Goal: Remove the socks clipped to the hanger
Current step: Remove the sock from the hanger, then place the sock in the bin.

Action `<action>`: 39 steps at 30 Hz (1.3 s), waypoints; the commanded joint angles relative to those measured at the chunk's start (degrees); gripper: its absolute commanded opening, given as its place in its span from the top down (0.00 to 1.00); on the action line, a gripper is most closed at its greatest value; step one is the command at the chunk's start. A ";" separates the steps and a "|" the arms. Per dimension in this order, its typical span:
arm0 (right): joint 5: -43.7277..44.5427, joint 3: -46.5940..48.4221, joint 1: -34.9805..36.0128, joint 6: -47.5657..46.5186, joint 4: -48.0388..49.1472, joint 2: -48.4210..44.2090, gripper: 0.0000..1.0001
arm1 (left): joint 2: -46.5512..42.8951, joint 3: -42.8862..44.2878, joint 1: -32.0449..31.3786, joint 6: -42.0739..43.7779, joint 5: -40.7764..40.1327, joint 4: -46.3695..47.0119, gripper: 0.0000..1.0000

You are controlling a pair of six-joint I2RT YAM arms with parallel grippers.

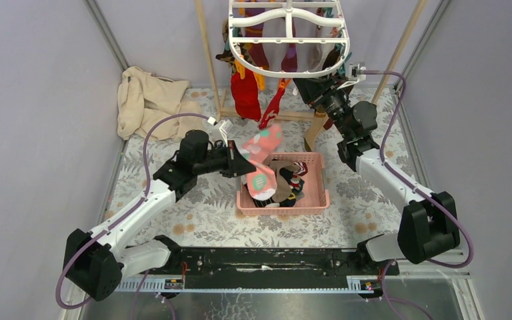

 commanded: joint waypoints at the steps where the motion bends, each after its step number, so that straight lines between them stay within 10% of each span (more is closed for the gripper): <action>1: 1.52 3.16 -0.26 -4.29 -4.42 -4.69 0.87 | 1.29 -0.03 0.58 1.18 0.63 2.10 1.00; 16: -1.18 4.31 -0.30 -10.56 -26.20 -11.16 0.48 | 11.05 4.01 -6.86 -2.17 1.51 7.18 1.00; 39: 6.96 -3.72 -0.66 -18.93 -41.64 -26.62 0.37 | 5.29 16.64 -19.11 -2.19 -8.99 -0.91 1.00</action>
